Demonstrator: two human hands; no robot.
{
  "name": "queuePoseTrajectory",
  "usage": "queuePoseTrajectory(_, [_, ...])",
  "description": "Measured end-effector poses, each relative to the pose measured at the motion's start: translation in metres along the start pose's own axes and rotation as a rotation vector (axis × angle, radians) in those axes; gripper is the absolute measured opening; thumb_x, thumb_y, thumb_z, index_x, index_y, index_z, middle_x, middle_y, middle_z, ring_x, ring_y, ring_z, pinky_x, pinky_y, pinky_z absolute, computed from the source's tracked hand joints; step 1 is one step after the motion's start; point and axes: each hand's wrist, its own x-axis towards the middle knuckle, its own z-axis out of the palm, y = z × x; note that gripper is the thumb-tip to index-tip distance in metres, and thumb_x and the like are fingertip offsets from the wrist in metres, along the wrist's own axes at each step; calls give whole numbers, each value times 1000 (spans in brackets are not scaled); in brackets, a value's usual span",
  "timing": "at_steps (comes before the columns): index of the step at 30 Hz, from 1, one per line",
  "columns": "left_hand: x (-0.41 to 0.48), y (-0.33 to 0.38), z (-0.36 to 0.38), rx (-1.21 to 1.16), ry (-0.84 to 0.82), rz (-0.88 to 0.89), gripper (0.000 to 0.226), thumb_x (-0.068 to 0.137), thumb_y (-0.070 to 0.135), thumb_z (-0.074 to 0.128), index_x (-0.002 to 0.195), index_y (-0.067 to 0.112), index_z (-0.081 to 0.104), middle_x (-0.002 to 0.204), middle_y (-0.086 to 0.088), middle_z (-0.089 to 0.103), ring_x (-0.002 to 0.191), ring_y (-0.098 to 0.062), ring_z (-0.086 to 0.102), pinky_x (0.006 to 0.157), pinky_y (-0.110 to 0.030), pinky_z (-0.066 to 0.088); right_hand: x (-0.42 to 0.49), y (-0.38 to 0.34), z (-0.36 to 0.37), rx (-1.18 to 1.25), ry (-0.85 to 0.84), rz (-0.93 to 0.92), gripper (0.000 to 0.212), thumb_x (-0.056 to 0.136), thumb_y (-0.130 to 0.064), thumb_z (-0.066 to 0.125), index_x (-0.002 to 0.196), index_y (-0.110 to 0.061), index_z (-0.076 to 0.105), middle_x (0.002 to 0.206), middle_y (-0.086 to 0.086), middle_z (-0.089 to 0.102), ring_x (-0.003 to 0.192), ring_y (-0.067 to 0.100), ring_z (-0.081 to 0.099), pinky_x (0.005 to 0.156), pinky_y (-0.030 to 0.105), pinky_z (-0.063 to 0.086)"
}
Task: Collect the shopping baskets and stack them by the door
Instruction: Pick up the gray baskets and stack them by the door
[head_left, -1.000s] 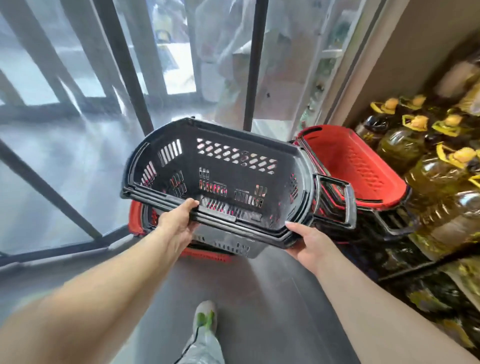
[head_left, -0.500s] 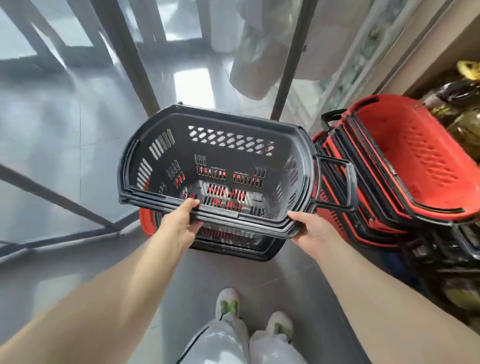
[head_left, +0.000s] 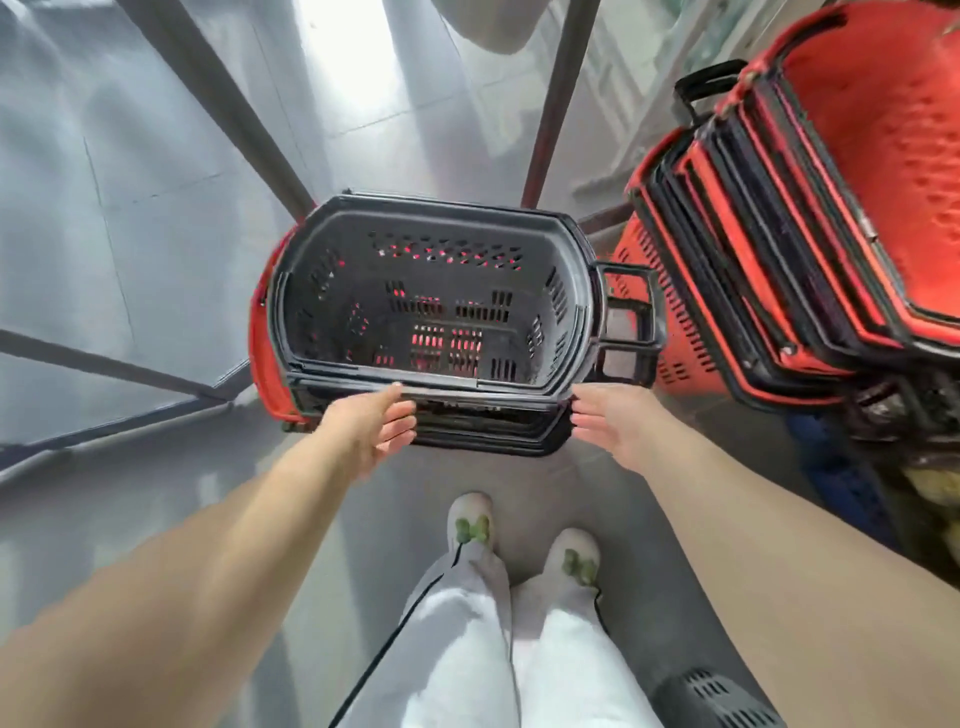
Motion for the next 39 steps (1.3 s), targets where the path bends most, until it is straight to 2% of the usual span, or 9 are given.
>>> queuePoseTrajectory(4, [-18,16,17,225,-114,101,15,88,31,67,91,18,63,87,-3,73,76,-15,70,51,-22,56,-23,-5,-2,-81,54,-90,18,93,-6,52,108,-3,61,109,29,63,65,15,47,64,25,44])
queuePoseTrajectory(7, [-46,22,42,380,-170,222,15,86,35,68,93,22,65,88,2,74,81,-13,71,57,-23,56,-49,-1,-22,-171,101,-240,16,89,-12,60,105,-6,63,90,9,63,70,15,56,69,31,52])
queuePoseTrajectory(12, [-102,9,100,615,-270,382,13,86,31,69,94,21,67,90,1,75,75,-13,67,69,-28,59,-89,21,-85,-258,231,-364,3,82,-20,65,81,-22,63,88,7,69,86,27,67,87,44,53])
queuePoseTrajectory(17, [-161,-35,170,912,-407,496,13,89,27,64,98,18,67,93,-1,73,74,-13,64,65,-22,54,-126,79,-176,-154,401,-347,11,80,-23,67,90,-23,62,96,5,69,91,27,67,85,41,54])
queuePoseTrajectory(25, [-231,-141,281,1396,-753,586,11,90,21,62,100,18,66,95,-4,71,72,-14,63,66,-22,52,-186,203,-263,190,700,-173,12,80,-17,67,70,-21,61,76,3,65,75,26,62,62,27,45])
queuePoseTrajectory(31, [-268,-204,329,1822,-1107,598,9,92,7,55,92,13,63,89,-9,64,71,-18,59,63,-26,49,-216,274,-249,338,925,41,25,84,-19,63,61,-20,54,59,-3,53,61,17,53,48,18,36])
queuePoseTrajectory(34, [-274,-229,338,1963,-1217,528,13,93,5,53,87,13,60,76,-5,63,66,-20,55,59,-24,45,-227,296,-218,522,992,121,13,84,-16,63,72,-13,67,70,12,66,73,28,63,63,27,46])
queuePoseTrajectory(37, [-275,-254,333,2170,-1386,594,4,93,16,58,92,16,62,85,-2,65,75,-16,62,74,-31,54,-234,313,-175,705,1069,141,7,85,-17,63,85,-13,69,86,15,71,59,1,61,63,24,45])
queuePoseTrajectory(39, [-275,-273,323,2268,-1452,615,6,92,19,59,87,19,62,85,0,65,78,-17,63,79,-35,54,-237,325,-145,844,1081,144,3,87,-20,62,87,-22,61,89,4,65,65,2,58,71,24,48])
